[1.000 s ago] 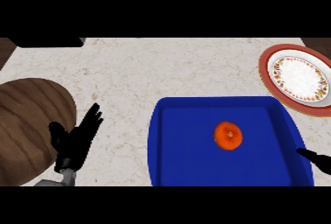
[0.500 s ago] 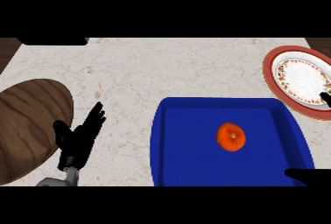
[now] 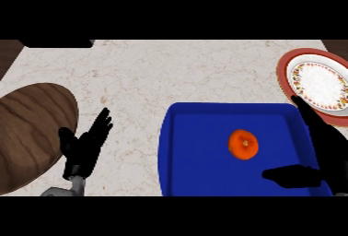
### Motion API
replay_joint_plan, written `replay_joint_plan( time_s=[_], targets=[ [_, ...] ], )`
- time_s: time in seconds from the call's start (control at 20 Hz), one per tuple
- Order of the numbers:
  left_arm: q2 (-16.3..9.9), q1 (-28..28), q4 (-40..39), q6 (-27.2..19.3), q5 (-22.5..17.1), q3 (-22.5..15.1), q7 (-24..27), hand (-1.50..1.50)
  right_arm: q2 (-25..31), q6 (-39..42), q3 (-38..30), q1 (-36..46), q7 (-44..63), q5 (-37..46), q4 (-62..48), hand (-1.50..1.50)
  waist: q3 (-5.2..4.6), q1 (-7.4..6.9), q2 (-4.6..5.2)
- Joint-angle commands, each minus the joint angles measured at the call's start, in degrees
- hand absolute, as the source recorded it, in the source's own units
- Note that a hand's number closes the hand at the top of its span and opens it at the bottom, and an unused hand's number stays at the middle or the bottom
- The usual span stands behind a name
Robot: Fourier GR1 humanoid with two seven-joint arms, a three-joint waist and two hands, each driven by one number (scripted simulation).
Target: Pick the squash from the tray and place it in the plate
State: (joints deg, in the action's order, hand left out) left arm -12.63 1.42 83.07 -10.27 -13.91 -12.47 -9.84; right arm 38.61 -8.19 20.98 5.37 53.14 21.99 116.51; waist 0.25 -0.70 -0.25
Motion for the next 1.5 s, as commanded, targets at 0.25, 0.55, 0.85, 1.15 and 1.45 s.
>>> replay_joint_plan(
  time_s=[0.25,0.55,0.85,1.15,1.45],
  targets=[
    [-0.05,-2.32,-0.61,2.25,0.52,1.72,-1.62,0.00,-11.46,3.09,5.20,1.95,2.16,5.60,-5.61,-1.50,-0.26,0.49,0.25],
    [1.92,-2.29,-2.83,1.86,2.51,1.59,0.04,0.00,-13.84,4.67,3.78,3.58,0.83,8.96,-10.31,-1.50,-0.26,0.53,0.28],
    [1.26,-1.73,-1.59,4.09,0.80,3.14,-1.18,0.00,-15.87,6.28,4.35,5.08,3.30,13.32,-16.06,-1.50,-0.26,0.47,0.32],
    [1.96,-2.24,-2.51,4.41,2.98,3.05,-0.28,0.00,-19.28,6.39,3.34,5.64,-0.50,15.25,-22.05,-1.50,-0.25,0.49,0.32],
    [2.32,-2.13,-6.79,5.78,3.68,5.31,3.08,0.00,-20.82,6.94,2.25,3.23,-4.61,15.87,-22.46,-1.50,-0.26,0.79,0.30]
  ],
)
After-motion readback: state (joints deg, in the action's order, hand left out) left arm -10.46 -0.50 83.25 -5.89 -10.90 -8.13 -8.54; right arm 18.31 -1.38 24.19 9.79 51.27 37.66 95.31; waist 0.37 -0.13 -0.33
